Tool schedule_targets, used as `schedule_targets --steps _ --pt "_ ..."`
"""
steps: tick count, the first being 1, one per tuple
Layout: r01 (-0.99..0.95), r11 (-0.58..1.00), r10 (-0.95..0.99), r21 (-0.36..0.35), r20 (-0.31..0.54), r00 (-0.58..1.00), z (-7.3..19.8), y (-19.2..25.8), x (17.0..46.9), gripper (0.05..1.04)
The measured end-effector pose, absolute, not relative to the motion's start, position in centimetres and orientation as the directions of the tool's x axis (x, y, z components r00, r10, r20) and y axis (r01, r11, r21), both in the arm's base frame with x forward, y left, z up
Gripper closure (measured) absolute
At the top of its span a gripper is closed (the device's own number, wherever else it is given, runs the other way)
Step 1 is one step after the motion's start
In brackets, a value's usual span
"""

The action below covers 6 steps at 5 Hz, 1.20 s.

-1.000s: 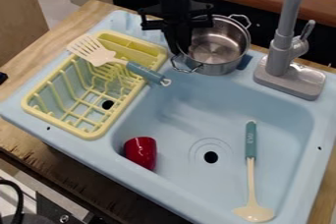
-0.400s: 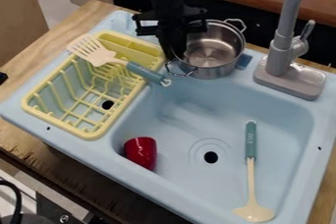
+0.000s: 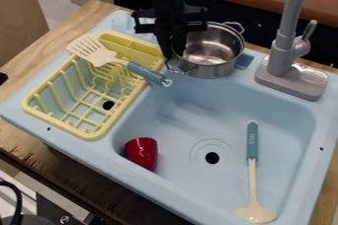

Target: Move the silver pot to the top left side of the sink

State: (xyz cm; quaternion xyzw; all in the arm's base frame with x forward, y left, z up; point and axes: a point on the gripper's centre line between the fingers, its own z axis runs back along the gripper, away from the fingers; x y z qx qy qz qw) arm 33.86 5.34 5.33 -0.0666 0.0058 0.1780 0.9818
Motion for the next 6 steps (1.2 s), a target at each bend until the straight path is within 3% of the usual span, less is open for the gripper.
schedule_targets --steps 3,4,6 --pt "-0.356 0.925 0.356 -0.132 -0.029 0.934 5.9 5.4 34.3 0.1" --pt "-0.345 0.93 0.351 -0.131 0.031 0.936 6.5 5.7 34.1 0.085" --pt "-0.345 0.93 0.363 -0.126 0.17 0.916 10.5 5.9 34.2 0.085"
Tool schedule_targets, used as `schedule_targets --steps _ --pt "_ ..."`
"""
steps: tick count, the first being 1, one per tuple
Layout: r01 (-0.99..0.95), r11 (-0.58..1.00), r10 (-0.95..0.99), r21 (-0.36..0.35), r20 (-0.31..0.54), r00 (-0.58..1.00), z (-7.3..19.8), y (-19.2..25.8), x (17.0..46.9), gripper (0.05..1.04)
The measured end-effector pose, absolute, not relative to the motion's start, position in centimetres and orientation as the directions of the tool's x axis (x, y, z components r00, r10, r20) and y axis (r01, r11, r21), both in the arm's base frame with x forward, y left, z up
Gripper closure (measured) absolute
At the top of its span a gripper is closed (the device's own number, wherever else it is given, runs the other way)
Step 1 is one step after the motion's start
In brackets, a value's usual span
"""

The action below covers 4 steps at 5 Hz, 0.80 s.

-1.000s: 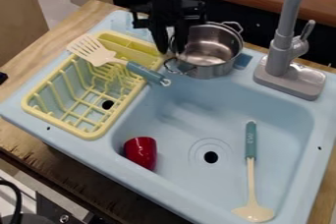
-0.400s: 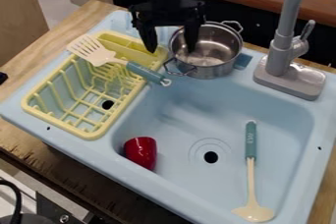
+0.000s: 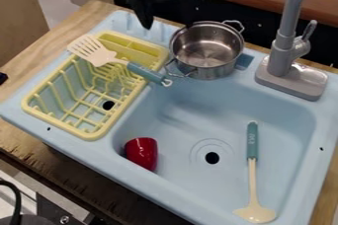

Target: Move the silver pot to the top left side of the sink

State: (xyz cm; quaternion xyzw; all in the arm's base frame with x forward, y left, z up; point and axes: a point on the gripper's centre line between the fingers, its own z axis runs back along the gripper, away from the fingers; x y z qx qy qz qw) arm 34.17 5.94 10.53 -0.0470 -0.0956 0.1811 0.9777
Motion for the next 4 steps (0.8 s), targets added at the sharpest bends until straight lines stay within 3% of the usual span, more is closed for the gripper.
schedule_targets --steps 2,4 --pt "-0.11 0.992 0.12 -0.058 0.221 0.968 10.9 4.1 32.3 0.085" --pt "0.123 0.99 -0.108 -0.063 0.207 0.972 10.5 4.0 30.8 0.085"
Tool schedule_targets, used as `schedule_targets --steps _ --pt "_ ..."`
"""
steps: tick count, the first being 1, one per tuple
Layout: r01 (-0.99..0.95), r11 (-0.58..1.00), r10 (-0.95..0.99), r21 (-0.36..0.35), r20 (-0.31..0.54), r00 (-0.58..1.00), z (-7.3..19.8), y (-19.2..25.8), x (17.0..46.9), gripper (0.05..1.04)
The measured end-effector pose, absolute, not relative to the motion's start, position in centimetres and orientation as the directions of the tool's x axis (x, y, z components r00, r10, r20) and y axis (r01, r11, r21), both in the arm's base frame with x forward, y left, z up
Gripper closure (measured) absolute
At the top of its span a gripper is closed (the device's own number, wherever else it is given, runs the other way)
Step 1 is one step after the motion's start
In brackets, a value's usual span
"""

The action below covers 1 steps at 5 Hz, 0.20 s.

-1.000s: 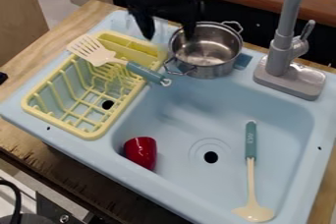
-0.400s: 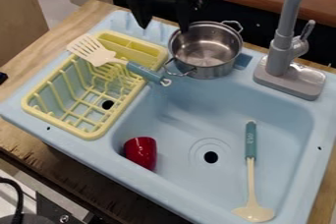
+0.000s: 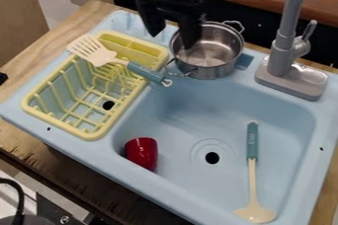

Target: Move the silver pot to the top left side of the sink

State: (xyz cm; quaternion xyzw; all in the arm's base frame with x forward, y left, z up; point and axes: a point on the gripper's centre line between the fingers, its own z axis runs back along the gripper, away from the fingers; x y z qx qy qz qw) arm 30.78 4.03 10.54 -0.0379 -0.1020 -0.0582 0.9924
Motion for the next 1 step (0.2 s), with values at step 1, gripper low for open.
schedule_targets --steps 1 --pt "0.166 0.984 -0.153 -0.066 0.174 0.973 10.52 4.3 30.06 0.085"
